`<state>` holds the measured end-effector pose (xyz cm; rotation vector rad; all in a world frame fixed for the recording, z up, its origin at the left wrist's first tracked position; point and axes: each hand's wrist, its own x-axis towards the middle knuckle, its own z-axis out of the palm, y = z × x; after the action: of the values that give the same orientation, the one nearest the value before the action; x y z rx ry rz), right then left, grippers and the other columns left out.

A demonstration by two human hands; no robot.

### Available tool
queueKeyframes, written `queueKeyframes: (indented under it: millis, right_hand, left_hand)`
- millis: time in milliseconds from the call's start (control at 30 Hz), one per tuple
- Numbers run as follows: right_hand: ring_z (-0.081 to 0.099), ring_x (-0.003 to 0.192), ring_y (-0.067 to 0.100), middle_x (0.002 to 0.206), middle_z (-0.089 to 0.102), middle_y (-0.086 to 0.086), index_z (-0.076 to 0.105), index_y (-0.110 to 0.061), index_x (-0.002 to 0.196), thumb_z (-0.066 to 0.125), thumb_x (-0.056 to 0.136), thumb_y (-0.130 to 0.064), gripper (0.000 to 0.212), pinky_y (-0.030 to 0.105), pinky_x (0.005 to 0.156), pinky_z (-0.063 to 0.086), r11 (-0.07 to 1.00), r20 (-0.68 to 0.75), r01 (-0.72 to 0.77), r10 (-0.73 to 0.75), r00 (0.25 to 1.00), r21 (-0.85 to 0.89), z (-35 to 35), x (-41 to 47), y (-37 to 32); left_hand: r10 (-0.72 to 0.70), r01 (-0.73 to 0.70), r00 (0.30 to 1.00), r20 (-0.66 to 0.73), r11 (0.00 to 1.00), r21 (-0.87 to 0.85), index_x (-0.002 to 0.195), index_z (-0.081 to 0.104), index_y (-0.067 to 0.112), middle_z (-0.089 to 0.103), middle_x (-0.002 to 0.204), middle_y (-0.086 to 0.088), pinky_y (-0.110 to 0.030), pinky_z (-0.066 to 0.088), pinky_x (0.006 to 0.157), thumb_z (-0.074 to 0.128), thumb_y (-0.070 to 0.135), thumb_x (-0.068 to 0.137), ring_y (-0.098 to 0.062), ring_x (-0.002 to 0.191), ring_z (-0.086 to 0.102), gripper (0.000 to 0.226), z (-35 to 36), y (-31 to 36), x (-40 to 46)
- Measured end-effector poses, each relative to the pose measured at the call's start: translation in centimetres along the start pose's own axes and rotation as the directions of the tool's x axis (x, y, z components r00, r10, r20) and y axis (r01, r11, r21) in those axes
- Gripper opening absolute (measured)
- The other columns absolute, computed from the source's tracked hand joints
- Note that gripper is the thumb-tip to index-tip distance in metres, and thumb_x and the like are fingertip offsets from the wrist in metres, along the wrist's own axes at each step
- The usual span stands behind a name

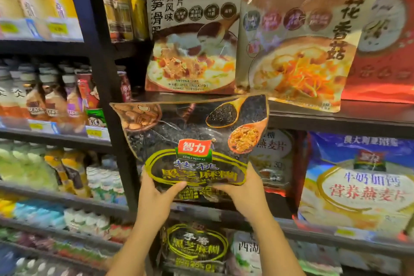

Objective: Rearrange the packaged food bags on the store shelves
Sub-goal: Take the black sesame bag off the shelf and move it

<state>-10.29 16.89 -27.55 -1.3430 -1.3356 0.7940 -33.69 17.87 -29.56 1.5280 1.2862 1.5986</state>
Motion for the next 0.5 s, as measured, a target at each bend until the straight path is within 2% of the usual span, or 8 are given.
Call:
queueKeyframes:
  millis: [67,100,200,233,300,367,433,500]
  right_hand:
    - [0.067,0.112,-0.005,0.118,0.073,-0.027,0.058,-0.042,0.125,0.097,0.071,-0.020,0.071,0.026,0.094,0.053,1.000,-0.007,0.016,-0.016,1.000,-0.007,0.4,1.0,1.2]
    - [0.068,0.108,-0.005,0.114,0.074,-0.025,0.058,-0.041,0.122,0.098,0.071,-0.022,0.068,0.024,0.091,0.053,1.000,-0.009,0.003,-0.003,1.000,-0.001,0.7,1.5,1.9]
    - [0.070,0.112,0.017,0.117,0.074,-0.003,0.059,-0.020,0.124,0.099,0.068,-0.025,0.069,0.042,0.095,0.059,0.997,-0.015,-0.065,0.066,0.998,0.038,1.7,3.0,4.1]
    - [0.071,0.111,0.017,0.117,0.074,-0.001,0.059,-0.018,0.125,0.099,0.068,-0.022,0.070,0.039,0.092,0.060,0.996,-0.017,-0.070,0.070,0.997,0.048,1.9,3.3,4.6]
    - [0.071,0.104,0.000,0.115,0.074,-0.012,0.058,-0.024,0.128,0.098,0.069,-0.015,0.072,0.019,0.080,0.059,0.997,-0.024,-0.042,0.043,0.999,0.060,2.5,3.8,5.6]
    - [0.069,0.102,-0.008,0.114,0.073,-0.018,0.057,-0.027,0.131,0.098,0.070,-0.013,0.075,0.015,0.078,0.057,0.997,-0.028,-0.032,0.034,0.999,0.073,3.1,4.0,6.3]
    - [0.070,0.102,-0.004,0.107,0.076,-0.018,0.058,-0.025,0.126,0.098,0.070,-0.015,0.070,0.019,0.082,0.057,0.999,-0.030,-0.027,0.029,0.999,0.044,3.5,4.0,7.3]
    - [0.071,0.102,-0.003,0.107,0.077,-0.022,0.059,-0.027,0.125,0.098,0.070,-0.019,0.068,0.020,0.085,0.058,1.000,-0.033,-0.015,0.015,0.999,0.005,3.7,3.7,7.8]
  left_hand:
    - [0.019,-0.019,1.000,0.005,1.000,0.007,0.131,0.051,0.028,0.064,0.114,0.032,0.000,0.042,0.088,0.088,0.010,0.078,0.009,0.111,0.060,0.067,0.6,-0.9,0.9]
    - [0.023,-0.023,1.000,0.007,1.000,0.011,0.131,0.051,0.029,0.062,0.113,0.035,0.001,0.040,0.088,0.088,0.010,0.079,0.012,0.111,0.059,0.067,0.8,-1.4,1.3]
    - [0.020,-0.021,1.000,0.022,1.000,0.023,0.132,0.048,0.030,0.058,0.112,0.044,0.003,0.039,0.088,0.087,0.011,0.080,0.019,0.110,0.054,0.068,1.4,-2.7,2.2]
    - [0.015,-0.016,1.000,0.022,1.000,0.026,0.133,0.047,0.030,0.056,0.112,0.045,0.003,0.038,0.088,0.087,0.012,0.080,0.021,0.110,0.053,0.069,1.4,-3.1,2.4]
    - [0.019,-0.020,1.000,0.015,0.999,0.038,0.132,0.047,0.032,0.056,0.112,0.046,0.004,0.037,0.088,0.088,0.013,0.079,0.022,0.110,0.053,0.069,1.5,-4.0,2.7]
    - [0.010,-0.011,1.000,0.012,0.999,0.046,0.128,0.047,0.038,0.058,0.113,0.044,0.004,0.038,0.088,0.088,0.014,0.079,0.021,0.110,0.053,0.069,1.4,-5.0,2.8]
    - [-0.001,0.000,1.000,0.018,0.999,0.052,0.132,0.047,0.037,0.061,0.120,0.034,-0.006,0.041,0.095,0.089,0.016,0.079,0.015,0.114,0.055,0.071,1.1,-5.9,2.8]
    - [-0.011,0.008,0.999,0.045,0.997,0.072,0.138,0.045,0.029,0.062,0.128,0.017,-0.022,0.043,0.103,0.089,0.018,0.078,0.003,0.120,0.057,0.076,0.8,-6.7,2.8]
